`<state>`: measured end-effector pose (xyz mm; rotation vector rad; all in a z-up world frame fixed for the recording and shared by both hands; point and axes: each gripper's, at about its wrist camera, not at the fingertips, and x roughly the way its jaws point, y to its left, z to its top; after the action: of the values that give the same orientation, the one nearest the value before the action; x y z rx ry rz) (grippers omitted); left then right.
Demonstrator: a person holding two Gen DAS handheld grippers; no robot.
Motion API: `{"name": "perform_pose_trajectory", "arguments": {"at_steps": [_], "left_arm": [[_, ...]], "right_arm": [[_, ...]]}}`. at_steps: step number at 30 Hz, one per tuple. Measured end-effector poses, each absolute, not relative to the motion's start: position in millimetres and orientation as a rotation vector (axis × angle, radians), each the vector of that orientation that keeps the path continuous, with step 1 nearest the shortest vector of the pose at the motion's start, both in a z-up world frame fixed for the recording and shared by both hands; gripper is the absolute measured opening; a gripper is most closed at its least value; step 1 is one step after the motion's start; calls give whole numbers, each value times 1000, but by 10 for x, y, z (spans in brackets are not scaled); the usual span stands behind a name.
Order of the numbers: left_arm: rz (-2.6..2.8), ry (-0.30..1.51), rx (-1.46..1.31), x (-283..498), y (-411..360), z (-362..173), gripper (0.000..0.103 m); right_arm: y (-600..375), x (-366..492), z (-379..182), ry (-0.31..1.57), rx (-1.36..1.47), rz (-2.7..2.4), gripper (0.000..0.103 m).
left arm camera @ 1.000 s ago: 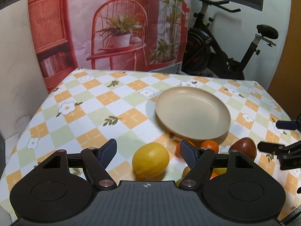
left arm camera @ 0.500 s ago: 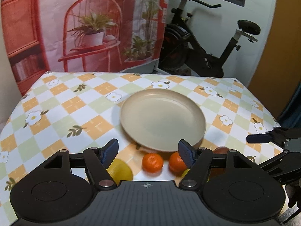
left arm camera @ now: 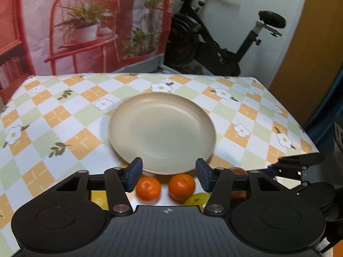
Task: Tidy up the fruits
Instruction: 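Move the left gripper down toward the large red apple, then close the left gripper around the red apple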
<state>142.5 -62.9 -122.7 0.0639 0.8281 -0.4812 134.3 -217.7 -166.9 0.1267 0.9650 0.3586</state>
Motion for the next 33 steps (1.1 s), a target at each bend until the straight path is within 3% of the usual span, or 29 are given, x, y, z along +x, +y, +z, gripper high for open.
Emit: {"name": "perform_pose_trajectory", "arguments": {"at_steps": [12, 14, 33], "left_arm": [[-510, 864, -28, 1567, -681, -1230, 47], [-519, 877, -41, 1595, -706, -1247, 40], [-654, 1026, -93, 1661, -1109, -1564, 40]], "right_arm": [[-2088, 1415, -1733, 821, 16, 320, 61], [-2119, 1400, -1758, 801, 30, 324, 61], [-2256, 1110, -1798, 795, 61, 340, 61]]}}
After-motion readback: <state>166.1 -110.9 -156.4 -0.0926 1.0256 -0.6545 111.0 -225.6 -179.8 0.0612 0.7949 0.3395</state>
